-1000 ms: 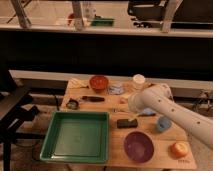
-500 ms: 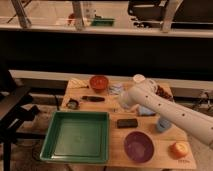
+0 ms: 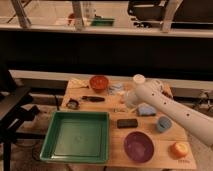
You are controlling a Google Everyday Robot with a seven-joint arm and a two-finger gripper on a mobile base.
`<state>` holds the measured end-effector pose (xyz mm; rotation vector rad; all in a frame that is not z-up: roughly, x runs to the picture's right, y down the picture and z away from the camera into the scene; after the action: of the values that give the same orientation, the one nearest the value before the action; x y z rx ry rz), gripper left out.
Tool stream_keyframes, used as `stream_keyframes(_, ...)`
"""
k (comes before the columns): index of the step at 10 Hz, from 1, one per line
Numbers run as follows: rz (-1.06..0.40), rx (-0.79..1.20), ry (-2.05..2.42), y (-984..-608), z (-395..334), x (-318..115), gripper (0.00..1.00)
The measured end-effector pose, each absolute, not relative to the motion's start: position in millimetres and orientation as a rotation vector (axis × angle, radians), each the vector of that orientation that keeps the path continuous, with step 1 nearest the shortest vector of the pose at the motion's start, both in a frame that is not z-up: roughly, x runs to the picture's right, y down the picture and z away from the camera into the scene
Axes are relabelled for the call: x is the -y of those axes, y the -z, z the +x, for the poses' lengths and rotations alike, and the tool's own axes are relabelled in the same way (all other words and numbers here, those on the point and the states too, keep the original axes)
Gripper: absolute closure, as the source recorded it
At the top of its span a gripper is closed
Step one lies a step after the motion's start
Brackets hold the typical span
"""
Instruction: Place banana in table surface
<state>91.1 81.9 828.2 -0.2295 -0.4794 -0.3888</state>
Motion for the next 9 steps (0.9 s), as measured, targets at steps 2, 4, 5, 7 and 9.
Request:
stream_keyframes(2,-0.205,0.512,0.391,-831,66,-76,0.2)
stream_keyframes(4,-0.175,0.561,0.408,-837,25,-66,0.2)
stream_keyframes(5,-0.159,0.58,0.422,-841,10,-60,0.2)
stream_keyframes(7,-0.114,0.63,0.473,-856,-23,-42,0.2)
stream_keyframes(9,-0.079,0.655,0.504,-868,-30,-28,0.2)
